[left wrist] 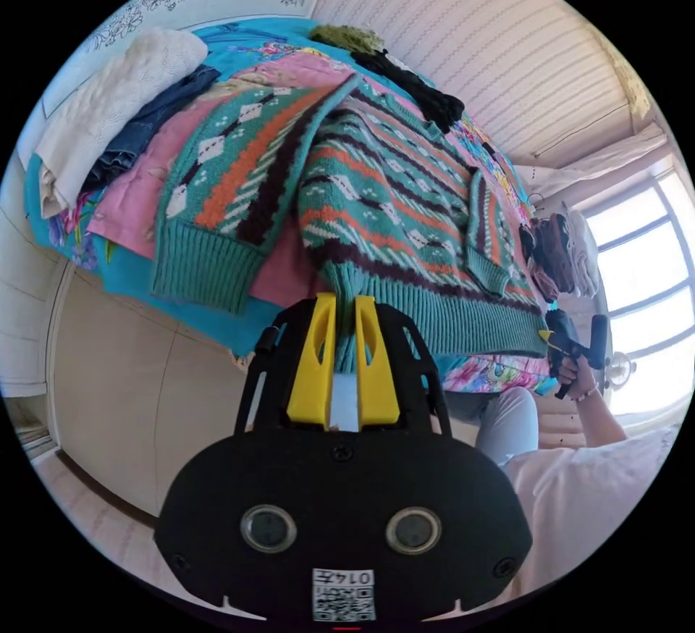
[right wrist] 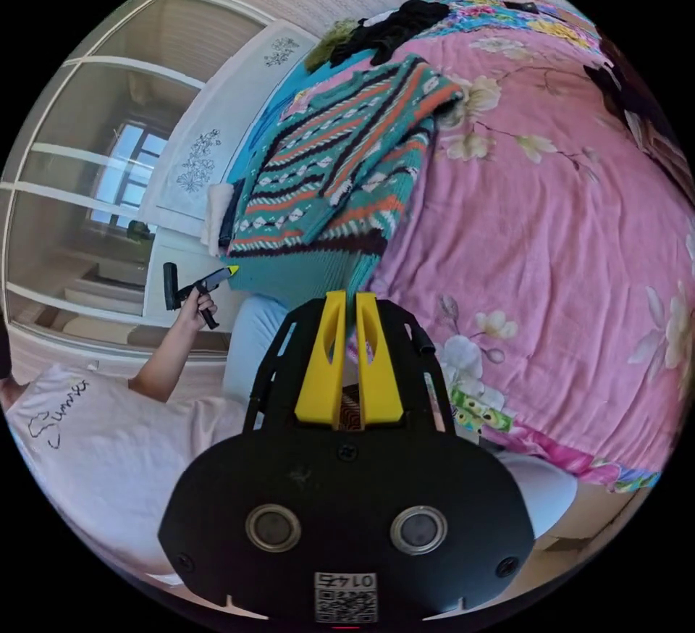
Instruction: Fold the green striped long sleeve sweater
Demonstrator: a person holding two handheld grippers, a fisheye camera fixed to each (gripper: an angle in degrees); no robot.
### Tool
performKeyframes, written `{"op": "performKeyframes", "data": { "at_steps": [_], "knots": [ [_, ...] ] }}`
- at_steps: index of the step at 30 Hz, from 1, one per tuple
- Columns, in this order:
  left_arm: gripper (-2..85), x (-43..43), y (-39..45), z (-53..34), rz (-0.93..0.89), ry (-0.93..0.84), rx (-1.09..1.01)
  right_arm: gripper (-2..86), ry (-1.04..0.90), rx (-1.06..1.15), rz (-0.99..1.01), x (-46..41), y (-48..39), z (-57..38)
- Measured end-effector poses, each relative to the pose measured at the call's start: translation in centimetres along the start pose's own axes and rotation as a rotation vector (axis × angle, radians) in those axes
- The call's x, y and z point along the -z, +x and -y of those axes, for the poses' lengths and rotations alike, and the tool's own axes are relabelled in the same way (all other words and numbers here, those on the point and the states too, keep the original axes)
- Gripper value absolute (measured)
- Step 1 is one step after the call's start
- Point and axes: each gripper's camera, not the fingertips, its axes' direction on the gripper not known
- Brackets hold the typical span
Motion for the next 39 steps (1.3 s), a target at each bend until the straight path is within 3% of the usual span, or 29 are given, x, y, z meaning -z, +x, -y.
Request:
{"op": "performKeyframes", "data": {
  "at_steps": [3,8,13,17,21,23,28,32,39],
  "knots": [
    [4.5,2.8,-0.3,-0.7,0.026,0.042,-0.033,1.6,-0.119,0.039,0.029,-1.9,-1.7,-2.3],
    [5.2,-0.2,-1.3,-0.9,0.118,-0.102,-0.025,2.5,-0.270,0.007,-0.073,-8.1,-2.1,-4.7],
    [3.9,1.3,2.0,-0.5,0.235,-0.043,-0.143,4.8,-0.148,0.095,-0.258,-6.9,-4.6,-4.5],
    [4.9,0.6,7.4,0.0,-0.053,0.085,-0.334,8.9,0.006,0.418,-0.376,-8.4,-10.1,-4.6],
    [5.9,-5.1,11.6,0.4,-0.157,0.065,-0.436,11.3,-0.027,0.698,-0.464,-13.7,-14.4,-5.2],
    [8.6,-10.0,13.1,1.0,-0.183,-0.070,-0.413,11.4,-0.052,0.774,-0.550,-17.3,-15.6,-5.4],
    [8.8,-14.5,14.5,0.5,-0.057,-0.178,-0.448,8.6,-0.101,0.622,-0.531,-20.4,-12.9,-4.4],
    [5.1,-12.9,14.8,0.9,-0.218,-0.228,-0.397,2.7,-0.150,0.593,-0.445,-18.7,-12.8,-4.1],
    [4.9,-9.7,22.2,2.2,-0.323,-0.102,-0.644,0.6,0.186,0.472,-0.329,-8.3,-9.9,-5.7]
  ]
}}
